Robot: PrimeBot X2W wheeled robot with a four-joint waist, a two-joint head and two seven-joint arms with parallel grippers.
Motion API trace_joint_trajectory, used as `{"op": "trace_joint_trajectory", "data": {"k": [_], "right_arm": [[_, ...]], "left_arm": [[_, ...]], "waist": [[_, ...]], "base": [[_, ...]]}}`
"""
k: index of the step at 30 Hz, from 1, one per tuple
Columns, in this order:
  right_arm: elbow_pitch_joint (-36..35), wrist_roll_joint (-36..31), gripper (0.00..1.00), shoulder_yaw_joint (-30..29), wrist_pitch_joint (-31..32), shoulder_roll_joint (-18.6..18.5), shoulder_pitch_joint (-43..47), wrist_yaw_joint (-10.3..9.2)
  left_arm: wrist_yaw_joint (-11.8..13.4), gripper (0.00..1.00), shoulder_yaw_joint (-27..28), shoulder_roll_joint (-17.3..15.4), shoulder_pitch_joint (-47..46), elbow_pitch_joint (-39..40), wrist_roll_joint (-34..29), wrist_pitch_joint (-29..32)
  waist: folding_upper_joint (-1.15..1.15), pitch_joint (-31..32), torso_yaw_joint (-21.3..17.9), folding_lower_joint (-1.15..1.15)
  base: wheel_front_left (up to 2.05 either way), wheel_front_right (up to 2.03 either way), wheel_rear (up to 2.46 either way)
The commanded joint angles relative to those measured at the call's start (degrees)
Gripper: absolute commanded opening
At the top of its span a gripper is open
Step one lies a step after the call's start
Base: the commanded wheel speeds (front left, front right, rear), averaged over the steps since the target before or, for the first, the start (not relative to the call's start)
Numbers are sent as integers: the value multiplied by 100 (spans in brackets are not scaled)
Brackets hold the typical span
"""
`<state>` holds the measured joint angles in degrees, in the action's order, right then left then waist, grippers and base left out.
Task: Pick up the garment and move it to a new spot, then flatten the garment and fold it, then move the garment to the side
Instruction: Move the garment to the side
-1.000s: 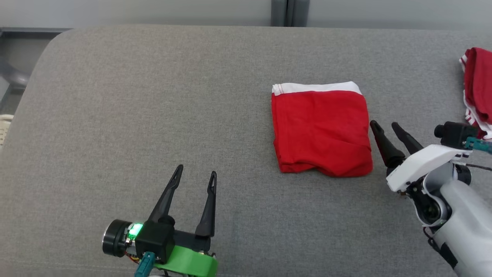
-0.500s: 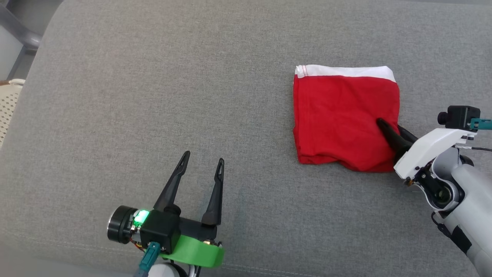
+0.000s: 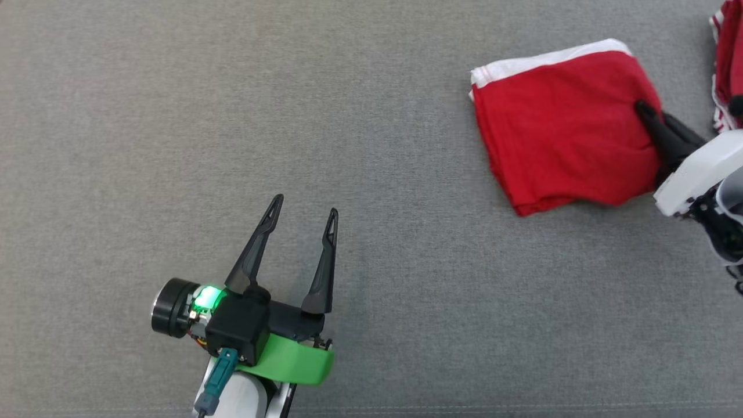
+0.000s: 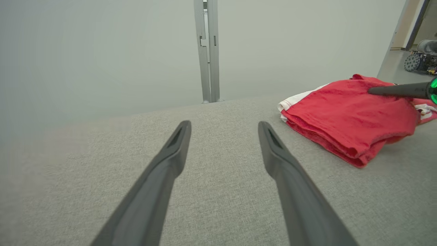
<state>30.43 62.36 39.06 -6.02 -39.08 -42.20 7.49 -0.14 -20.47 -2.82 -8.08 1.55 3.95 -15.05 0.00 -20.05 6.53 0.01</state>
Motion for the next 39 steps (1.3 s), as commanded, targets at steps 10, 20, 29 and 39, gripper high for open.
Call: {"op": "trace_joint_trajectory", "data": {"k": [10, 20, 29, 39], "right_arm": [[98, -480, 0, -59, -340, -902, -776, -3], [295, -928, 0, -283, -487, -1340, -1360, -3], [289, -1044, 0, -482, -464, -1760, -1334, -5], [1301, -1658, 100, -1107, -784, -1557, -1327, -6]], "left_arm": [[-195, 100, 68, -49, -364, 63, -254, -13], [-300, 100, 47, -145, -574, 98, -361, -13], [-306, 100, 52, -204, -618, 107, -375, -13], [-326, 100, -9, -248, -708, 64, -391, -13]], "waist": [[0, -647, -972, -1], [0, -1052, -1065, -1], [0, -1144, -987, -1], [0, -1174, -879, -1]], "base": [[0, 0, 0], [0, 0, 0], [0, 0, 0], [0, 0, 0]]}}
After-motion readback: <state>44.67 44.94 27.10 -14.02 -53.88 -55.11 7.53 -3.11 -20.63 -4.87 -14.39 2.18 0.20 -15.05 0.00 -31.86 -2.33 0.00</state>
